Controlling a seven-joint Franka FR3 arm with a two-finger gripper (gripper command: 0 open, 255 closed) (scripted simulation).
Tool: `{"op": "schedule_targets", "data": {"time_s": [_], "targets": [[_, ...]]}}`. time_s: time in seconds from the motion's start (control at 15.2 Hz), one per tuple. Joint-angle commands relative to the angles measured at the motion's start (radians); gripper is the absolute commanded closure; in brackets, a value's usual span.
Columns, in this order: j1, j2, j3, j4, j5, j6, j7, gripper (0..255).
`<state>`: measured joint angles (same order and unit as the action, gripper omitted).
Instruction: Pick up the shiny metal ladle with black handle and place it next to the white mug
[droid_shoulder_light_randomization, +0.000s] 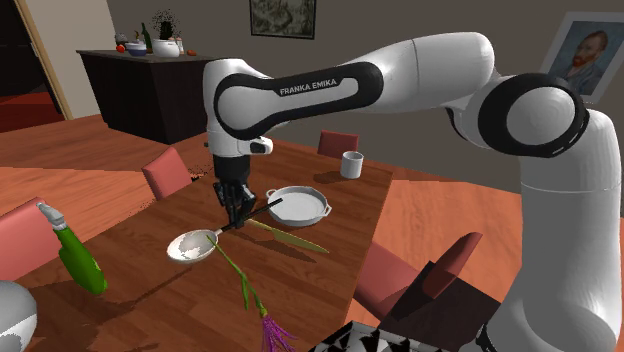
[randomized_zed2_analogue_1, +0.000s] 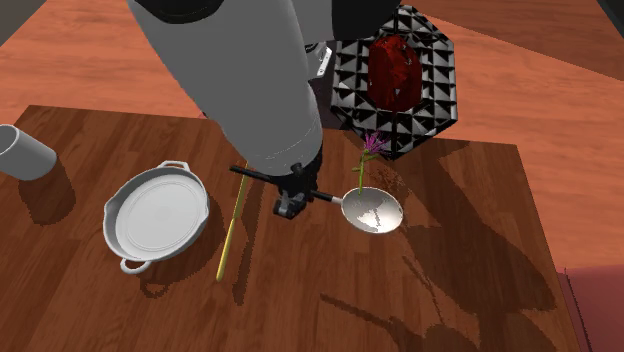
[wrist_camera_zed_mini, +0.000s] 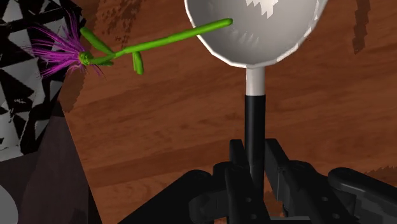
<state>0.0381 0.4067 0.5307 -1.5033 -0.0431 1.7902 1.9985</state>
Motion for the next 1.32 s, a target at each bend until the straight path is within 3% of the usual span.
{"op": "schedule_targets", "data": {"time_s": [0.0,0.59,1.25], "targets": [[-0.041,-0.040,-0.005,-0.051,0.018,0.010,-0.043,255],[-0.209,-0.194,-0.058,-0.236,0.087,0.033,-0.265,255],[-0.353,-0.271,-0.150,-0.316,0.105,0.021,-0.504,255]]}}
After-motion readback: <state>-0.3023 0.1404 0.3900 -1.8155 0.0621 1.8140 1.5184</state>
